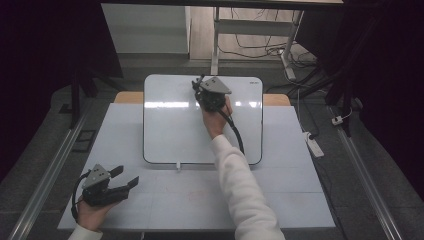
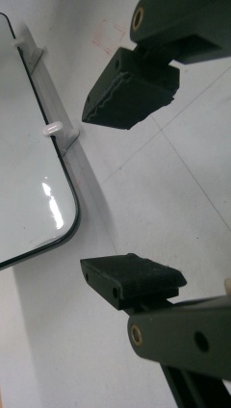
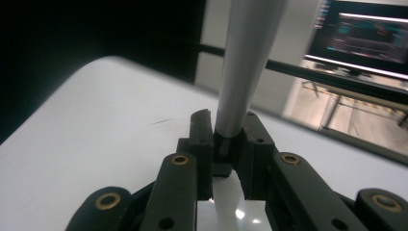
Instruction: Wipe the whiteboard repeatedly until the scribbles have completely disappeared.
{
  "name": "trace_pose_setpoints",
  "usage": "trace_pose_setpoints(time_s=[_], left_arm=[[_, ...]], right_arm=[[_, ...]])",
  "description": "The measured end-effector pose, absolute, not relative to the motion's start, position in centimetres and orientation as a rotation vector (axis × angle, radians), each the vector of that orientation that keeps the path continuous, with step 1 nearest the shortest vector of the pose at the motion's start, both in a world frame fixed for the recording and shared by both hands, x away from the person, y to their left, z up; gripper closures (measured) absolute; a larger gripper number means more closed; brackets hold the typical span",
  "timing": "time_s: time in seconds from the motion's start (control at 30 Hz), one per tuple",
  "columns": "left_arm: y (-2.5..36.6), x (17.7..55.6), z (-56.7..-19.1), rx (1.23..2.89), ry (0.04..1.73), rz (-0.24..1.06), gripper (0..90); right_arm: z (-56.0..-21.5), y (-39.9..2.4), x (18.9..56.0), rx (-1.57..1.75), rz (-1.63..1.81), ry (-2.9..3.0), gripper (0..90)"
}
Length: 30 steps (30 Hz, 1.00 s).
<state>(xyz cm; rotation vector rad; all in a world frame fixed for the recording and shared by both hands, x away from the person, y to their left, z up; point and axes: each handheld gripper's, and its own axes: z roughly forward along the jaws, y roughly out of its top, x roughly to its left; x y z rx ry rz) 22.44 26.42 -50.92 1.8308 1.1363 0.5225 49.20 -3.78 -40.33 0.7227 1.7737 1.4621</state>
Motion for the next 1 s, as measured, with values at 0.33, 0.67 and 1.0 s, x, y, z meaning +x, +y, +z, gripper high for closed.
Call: trace_pose_setpoints(time_s=[0.33,0.67,1.0], left_arm=[[26.4,22.5,-50.9,1.824,1.138,0.521,28.8],[26.6,22.4,-50.8,1.813,1.14,0.522,28.8],[26.7,22.2,-50.7,1.809,1.129,0.522,28.8]], right_arm=[[-40.4,-2.8,49.1,0.692,1.471,1.811,78.1],[-39.8,1.0,49.7,0.664,1.472,1.813,78.1],[-39.7,0.4,49.6,0.651,1.444,1.838,78.1]])
